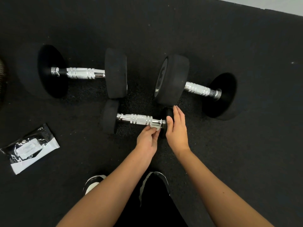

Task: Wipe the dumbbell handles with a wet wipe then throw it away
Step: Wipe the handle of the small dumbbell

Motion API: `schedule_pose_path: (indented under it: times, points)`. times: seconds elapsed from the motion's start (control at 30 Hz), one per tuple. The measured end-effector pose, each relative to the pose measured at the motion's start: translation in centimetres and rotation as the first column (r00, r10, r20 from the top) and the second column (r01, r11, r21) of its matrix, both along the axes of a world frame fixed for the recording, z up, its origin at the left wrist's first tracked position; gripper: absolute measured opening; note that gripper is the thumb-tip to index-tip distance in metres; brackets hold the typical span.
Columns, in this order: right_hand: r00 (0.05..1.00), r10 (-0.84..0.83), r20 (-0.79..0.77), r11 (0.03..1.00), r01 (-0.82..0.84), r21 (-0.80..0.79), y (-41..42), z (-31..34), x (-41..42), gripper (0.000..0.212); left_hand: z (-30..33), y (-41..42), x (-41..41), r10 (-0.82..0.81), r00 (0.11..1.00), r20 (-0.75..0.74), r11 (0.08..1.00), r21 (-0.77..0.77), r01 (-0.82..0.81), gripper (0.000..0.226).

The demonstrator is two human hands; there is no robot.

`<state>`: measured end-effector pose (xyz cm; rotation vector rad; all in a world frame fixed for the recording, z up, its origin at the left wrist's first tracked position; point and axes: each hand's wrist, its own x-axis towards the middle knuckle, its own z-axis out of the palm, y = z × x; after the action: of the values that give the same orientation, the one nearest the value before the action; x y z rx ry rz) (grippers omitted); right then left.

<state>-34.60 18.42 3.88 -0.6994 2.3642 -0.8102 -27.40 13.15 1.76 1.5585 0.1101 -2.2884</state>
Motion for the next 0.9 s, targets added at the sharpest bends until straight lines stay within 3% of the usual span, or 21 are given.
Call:
schedule_pose_path:
  times: [0.4,0.9]
  points:
    - [1.000,0.016,-0.003,1.000,-0.016,-0.004,0.1,-0.1,-0.2,0.049,-1.7,-1.2,0.5,-0.040,0.991,-0.128,0.997,-0.075,0.030,0.031]
    - [1.000,0.023,-0.017,1.000,-0.024,-0.013,0.2,-0.3,-0.1,0.048,-1.0,-1.1,0.4,-0.064,0.995,-0.080,0.998,-0.031,0.061,0.031]
